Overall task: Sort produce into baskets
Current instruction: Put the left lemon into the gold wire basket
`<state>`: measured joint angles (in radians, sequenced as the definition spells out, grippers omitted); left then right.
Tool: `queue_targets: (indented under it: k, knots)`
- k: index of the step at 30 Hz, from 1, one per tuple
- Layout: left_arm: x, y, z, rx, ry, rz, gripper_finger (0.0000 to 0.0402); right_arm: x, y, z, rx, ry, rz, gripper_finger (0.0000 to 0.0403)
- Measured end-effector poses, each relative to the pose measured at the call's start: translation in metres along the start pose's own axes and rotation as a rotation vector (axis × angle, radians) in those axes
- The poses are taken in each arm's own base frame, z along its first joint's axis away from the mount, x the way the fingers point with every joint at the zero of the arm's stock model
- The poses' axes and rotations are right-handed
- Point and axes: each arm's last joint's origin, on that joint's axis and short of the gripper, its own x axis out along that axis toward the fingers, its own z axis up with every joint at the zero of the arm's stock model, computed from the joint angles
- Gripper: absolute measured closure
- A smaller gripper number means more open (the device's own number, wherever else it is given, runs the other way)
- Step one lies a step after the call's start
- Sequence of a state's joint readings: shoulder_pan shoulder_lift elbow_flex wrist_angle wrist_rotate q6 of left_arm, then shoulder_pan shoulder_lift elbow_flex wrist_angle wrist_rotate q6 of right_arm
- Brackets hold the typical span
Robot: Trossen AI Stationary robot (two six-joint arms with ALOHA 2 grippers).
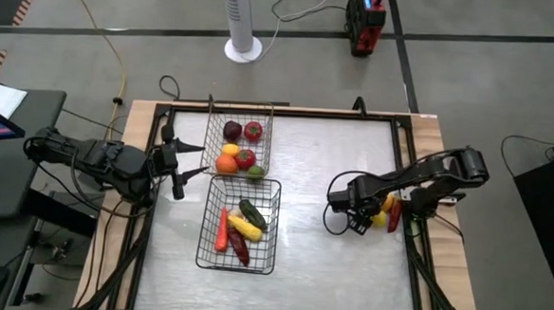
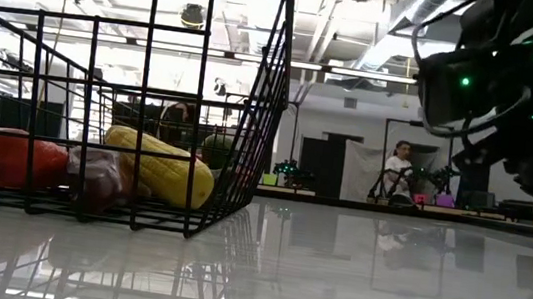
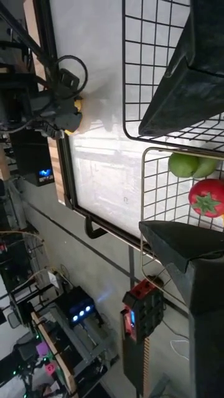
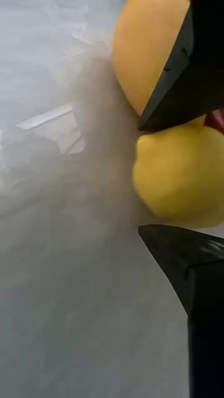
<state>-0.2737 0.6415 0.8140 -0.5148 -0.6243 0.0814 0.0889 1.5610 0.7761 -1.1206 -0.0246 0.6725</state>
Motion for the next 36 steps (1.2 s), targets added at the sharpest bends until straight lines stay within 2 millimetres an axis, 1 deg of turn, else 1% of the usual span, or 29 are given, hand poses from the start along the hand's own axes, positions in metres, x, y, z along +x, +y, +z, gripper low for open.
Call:
queue_targets:
  k: [4,8,10,11,13,15,17,19,23,25,27,31,34,36]
  knots:
    - [0.000,0.000,0.000,0.000,-0.001,0.001,0.0178,0.001,0.002,0.002,-0.028,0.012,-0.006,0.0140]
    - [0.000,0.000,0.001,0.000,-0.011,0.002,0.0178,-0.010,0.007,0.007,-0.049,-0.018,0.018,0.0186]
    - [0.000,0.000,0.001,0.001,-0.011,0.001,0.0178,-0.019,0.010,0.011,-0.056,-0.043,0.037,0.0205]
    - [0.000,0.000,0.001,0.001,-0.010,0.002,0.0178,-0.024,0.011,0.012,-0.058,-0.058,0.047,0.0209]
    - [0.000,0.000,0.001,0.000,-0.011,0.002,0.0178,-0.038,0.015,0.017,-0.060,-0.097,0.076,0.0210]
    - [0.000,0.000,0.001,0.001,-0.011,0.002,0.0178,-0.057,0.020,0.022,-0.061,-0.155,0.111,0.0210]
    - [0.000,0.000,0.001,0.001,-0.011,0.002,0.0178,-0.079,0.025,0.028,-0.063,-0.251,0.143,0.0202]
    - [0.000,0.000,0.001,0.001,-0.011,0.002,0.0178,-0.103,0.033,0.034,-0.070,-0.386,0.175,0.0190]
    - [0.000,0.000,0.001,0.001,-0.011,0.002,0.0178,-0.153,0.047,0.044,-0.109,-0.729,0.232,0.0187]
    - [0.000,0.000,0.001,0.001,-0.010,0.002,0.0178,-0.173,0.052,0.051,-0.122,-0.909,0.242,0.0190]
    - [0.000,0.000,0.001,0.000,-0.011,0.002,0.0178,-0.189,0.054,0.059,-0.147,-1.078,0.253,0.0193]
    - [0.000,0.000,0.002,-0.006,-0.020,-0.006,0.0178,-0.210,0.049,0.084,-0.162,-1.331,0.270,0.0192]
    - [0.000,0.000,0.004,-0.014,-0.038,-0.022,0.0178,-0.212,0.041,0.111,-0.159,-1.436,0.224,0.0191]
    - [0.000,0.000,0.004,-0.007,-0.038,-0.022,0.0178,-0.209,0.034,0.129,-0.175,-1.473,0.193,0.0190]
